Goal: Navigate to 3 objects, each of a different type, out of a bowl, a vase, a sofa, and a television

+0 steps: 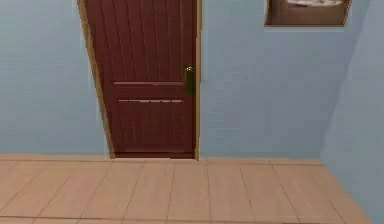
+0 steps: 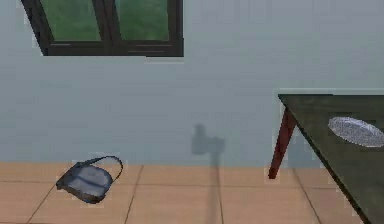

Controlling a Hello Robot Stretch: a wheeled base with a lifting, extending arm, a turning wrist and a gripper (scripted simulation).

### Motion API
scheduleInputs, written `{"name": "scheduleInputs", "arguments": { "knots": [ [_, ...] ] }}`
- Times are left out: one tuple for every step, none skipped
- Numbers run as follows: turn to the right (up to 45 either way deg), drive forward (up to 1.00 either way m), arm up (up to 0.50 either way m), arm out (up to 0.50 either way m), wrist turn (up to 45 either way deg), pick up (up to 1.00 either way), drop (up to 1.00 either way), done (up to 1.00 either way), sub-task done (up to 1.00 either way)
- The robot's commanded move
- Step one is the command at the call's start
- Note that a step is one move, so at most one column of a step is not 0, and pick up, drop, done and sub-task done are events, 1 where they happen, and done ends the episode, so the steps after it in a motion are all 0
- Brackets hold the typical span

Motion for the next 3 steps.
{"name": "scheduleInputs", "arguments": {
  "knots": [
    [-45.0, 0.0, 0.0, 0.0, 0.0, 0.0, 0.0, 0.0, 0.0],
    [-39.0, 0.0, 0.0, 0.0, 0.0, 0.0, 0.0, 0.0, 0.0],
    [0.0, 0.6, 0.0, 0.0, 0.0, 0.0, 0.0, 0.0, 0.0]
  ]
}}
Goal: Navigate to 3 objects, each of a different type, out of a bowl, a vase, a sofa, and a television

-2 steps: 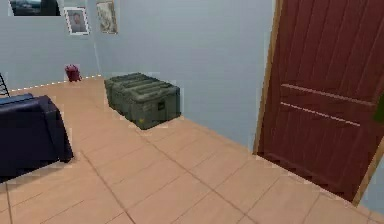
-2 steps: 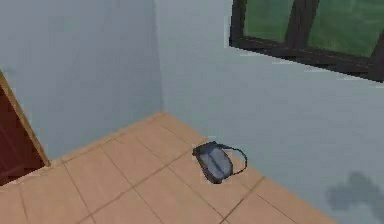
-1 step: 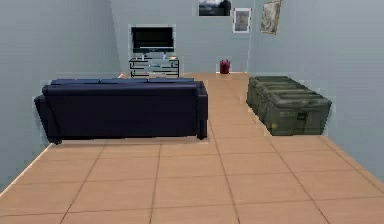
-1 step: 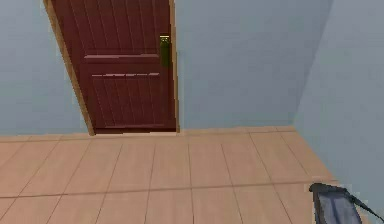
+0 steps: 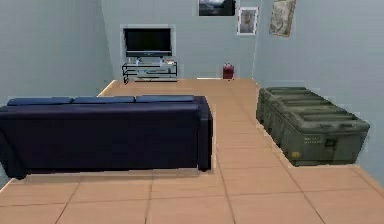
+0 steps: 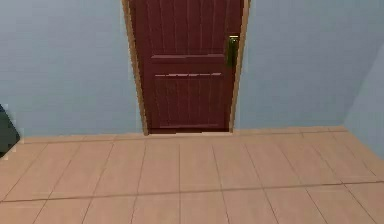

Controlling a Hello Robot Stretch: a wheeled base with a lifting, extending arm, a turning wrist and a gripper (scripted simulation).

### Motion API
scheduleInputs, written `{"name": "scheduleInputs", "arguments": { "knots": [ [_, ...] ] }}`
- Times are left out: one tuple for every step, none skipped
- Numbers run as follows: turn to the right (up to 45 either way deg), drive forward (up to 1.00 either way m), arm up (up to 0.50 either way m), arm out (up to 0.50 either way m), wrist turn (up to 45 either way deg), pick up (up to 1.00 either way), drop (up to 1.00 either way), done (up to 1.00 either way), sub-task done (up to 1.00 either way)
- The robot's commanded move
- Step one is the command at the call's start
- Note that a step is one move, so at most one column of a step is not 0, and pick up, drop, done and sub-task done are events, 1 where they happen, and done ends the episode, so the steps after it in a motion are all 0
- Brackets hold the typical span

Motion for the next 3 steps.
{"name": "scheduleInputs", "arguments": {
  "knots": [
    [-45.0, 0.0, 0.0, 0.0, 0.0, 0.0, 0.0, 0.0, 0.0],
    [-27.0, 0.0, 0.0, 0.0, 0.0, 0.0, 0.0, 0.0, 0.0],
    [0.0, 0.75, 0.0, 0.0, 0.0, 0.0, 0.0, 0.0, 0.0]
  ]
}}
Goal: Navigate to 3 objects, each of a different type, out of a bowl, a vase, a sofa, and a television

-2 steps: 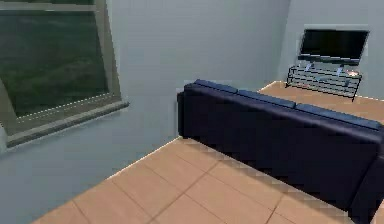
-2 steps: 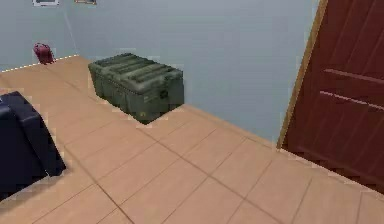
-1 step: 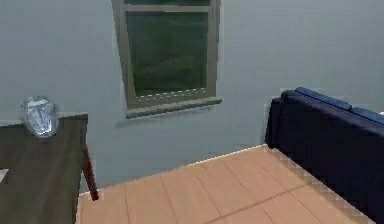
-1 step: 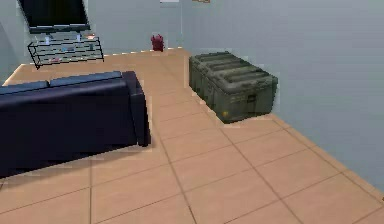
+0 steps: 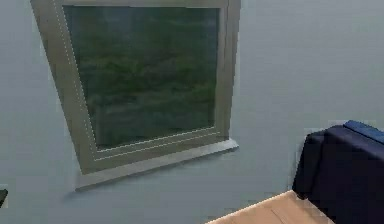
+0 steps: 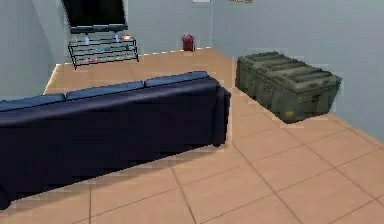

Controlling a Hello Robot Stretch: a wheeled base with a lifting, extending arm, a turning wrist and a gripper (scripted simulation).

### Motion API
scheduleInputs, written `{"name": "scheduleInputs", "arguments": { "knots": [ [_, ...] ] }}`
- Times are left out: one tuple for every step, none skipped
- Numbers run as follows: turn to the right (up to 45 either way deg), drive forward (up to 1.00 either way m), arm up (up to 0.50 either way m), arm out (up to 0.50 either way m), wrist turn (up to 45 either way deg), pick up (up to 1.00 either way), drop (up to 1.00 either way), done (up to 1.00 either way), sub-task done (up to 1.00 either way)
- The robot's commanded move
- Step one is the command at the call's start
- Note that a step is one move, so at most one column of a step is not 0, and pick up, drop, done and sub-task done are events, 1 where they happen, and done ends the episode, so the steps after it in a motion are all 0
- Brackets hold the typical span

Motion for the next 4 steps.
{"name": "scheduleInputs", "arguments": {
  "knots": [
    [-36.0, 0.0, 0.0, 0.0, 0.0, 0.0, 0.0, 0.0, 0.0],
    [0.0, 0.05, 0.0, 0.0, 0.0, 0.0, 0.0, 0.0, 0.0],
    [-30.0, 0.0, 0.0, 0.0, 0.0, 0.0, 0.0, 0.0, 0.0],
    [0.0, 0.0, 0.0, 0.0, 0.0, 0.0, 0.0, 0.0, 1.0]
  ]
}}
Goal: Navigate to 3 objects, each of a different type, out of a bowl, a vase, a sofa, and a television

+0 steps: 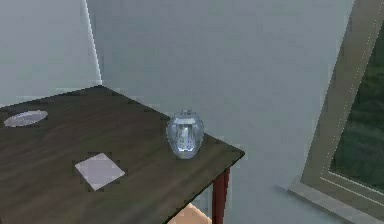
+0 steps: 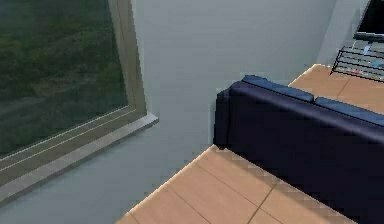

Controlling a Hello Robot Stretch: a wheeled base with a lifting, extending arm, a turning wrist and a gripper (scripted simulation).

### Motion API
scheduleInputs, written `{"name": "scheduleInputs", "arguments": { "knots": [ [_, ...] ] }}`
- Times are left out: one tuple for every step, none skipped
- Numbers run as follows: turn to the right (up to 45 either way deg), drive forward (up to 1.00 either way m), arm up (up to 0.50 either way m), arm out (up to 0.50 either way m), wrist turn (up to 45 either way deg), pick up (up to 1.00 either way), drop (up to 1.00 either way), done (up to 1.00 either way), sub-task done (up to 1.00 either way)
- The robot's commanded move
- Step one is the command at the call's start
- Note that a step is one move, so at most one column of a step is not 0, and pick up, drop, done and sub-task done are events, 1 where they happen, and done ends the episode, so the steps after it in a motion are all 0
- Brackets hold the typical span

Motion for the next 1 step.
{"name": "scheduleInputs", "arguments": {
  "knots": [
    [45.0, 0.0, 0.0, 0.0, 0.0, 0.0, 0.0, 0.0, 0.0]
  ]
}}
